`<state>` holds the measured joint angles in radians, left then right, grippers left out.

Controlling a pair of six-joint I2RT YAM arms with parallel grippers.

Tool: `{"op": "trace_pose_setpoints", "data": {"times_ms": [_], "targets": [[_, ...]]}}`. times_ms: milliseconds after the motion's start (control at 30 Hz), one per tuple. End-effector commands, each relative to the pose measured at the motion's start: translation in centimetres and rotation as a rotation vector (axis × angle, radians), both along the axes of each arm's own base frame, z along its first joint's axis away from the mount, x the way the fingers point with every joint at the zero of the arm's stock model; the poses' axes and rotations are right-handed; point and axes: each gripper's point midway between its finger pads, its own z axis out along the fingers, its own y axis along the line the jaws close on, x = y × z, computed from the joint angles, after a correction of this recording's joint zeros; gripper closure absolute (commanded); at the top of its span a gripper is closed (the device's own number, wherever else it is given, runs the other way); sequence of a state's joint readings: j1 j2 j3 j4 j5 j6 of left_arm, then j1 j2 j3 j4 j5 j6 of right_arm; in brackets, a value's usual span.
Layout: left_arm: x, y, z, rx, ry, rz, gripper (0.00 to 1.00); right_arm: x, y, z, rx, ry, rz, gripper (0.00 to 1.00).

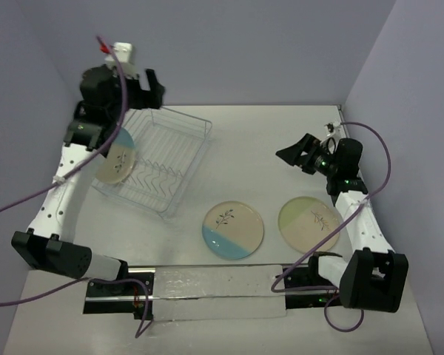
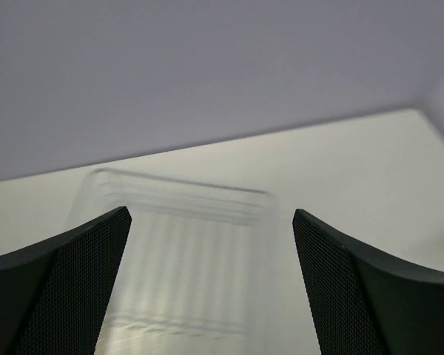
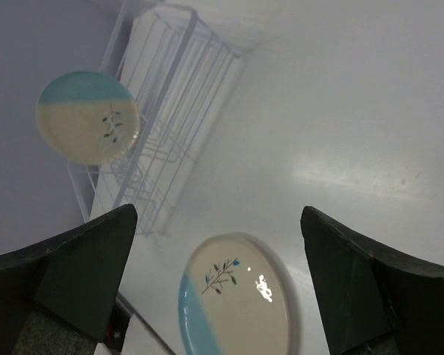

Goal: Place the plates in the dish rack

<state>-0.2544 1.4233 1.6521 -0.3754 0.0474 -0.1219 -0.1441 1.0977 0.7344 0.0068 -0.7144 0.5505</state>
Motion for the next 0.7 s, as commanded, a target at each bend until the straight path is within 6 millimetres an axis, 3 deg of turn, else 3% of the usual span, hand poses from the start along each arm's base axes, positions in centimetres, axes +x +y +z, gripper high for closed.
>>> {"op": "trace_pose_setpoints", "data": {"times_ms": [0,100,233,300,433,533,667], "targets": [[-3.4,-11.0,-0.4,-0.106,-0.025,-0.272,0.01,-2.4,2.1,-2.1,-0.078,0.051,0.003,0.0],[-5.7,-16.3,-4.2,-0.081,0.063,-0.332,0.01,-4.0,2.7,-4.0,-0.089,0.106,-0.009,0.0],[-9.3,-21.2,-10.7,-0.069,0.229,-0.393,0.01,-7.1,3.8,-8.8,-0.103,0.209,0.017,0.0],[-11.0,-22.8,-13.1,-0.072,0.299,-0.467,0.01,-8.2,4.4,-10.2,-0.112,0.245,0.039,0.0],[-13.2,-23.2,-18.2,-0.118,0.469,-0.445,0.01,-9.7,5.1,-12.8,-0.105,0.34,0.082,0.01],[-15.6,-23.3,-21.8,-0.16,0.573,-0.498,0.01,-10.5,5.5,-13.6,-0.096,0.371,0.115,0.01],[-17.0,-22.1,-26.0,-0.163,0.677,-0.441,0.01,-10.9,5.6,-14.1,-0.103,0.384,0.13,0.01]]}}
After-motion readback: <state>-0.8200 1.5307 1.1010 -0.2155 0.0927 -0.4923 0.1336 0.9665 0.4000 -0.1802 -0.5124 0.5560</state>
